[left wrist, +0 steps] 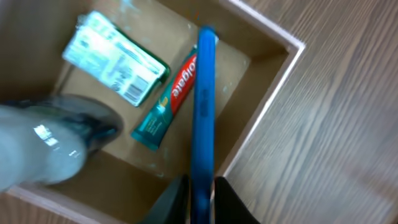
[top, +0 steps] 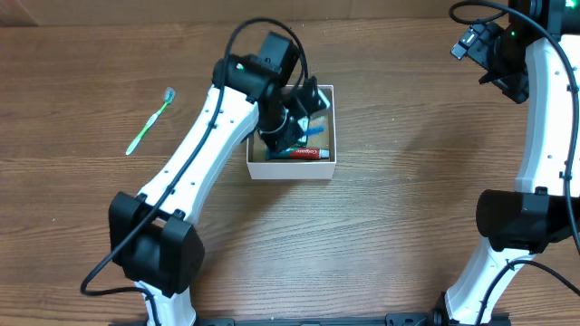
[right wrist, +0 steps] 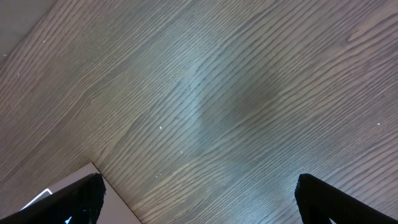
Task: Pack container
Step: 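Lift the blue razor and lower it into the box front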
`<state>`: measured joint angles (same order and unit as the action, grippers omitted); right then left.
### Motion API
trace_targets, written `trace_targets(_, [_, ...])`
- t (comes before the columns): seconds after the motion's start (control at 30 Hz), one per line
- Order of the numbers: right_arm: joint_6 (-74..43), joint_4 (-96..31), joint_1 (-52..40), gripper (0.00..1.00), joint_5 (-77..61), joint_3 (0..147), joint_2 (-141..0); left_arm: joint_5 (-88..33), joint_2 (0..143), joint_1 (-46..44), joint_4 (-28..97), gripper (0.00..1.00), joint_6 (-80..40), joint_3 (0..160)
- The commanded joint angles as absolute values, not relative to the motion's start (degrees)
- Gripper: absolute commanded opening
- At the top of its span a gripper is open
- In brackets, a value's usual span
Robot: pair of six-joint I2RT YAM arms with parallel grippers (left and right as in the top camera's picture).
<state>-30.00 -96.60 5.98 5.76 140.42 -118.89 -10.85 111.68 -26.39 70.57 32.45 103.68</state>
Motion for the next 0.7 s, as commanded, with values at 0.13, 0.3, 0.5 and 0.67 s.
trace_targets(0.13, [-30.0, -96.4, 6.1, 1.0, 5.7, 140.9, -118.4, -12.3, 113.2, -26.2, 62.8, 0.24, 37.9, 92.4])
trace_targets(0.3, [-30.0, -96.4, 6.1, 1.0, 5.7, 140.9, -118.4, -12.3, 113.2, -26.1, 58.2, 0.24, 37.5, 87.2])
trace_targets(0.5, [-30.0, -96.4, 6.1, 1.0, 5.7, 140.9, -118.4, -12.3, 113.1, -26.1, 58.1, 0.24, 35.6, 88.9])
trace_targets(0.67, [-30.0, -96.4, 6.1, 1.0, 5.7, 140.9, -118.4, -12.3, 113.1, -26.3, 59.8, 0.29, 33.2, 95.4])
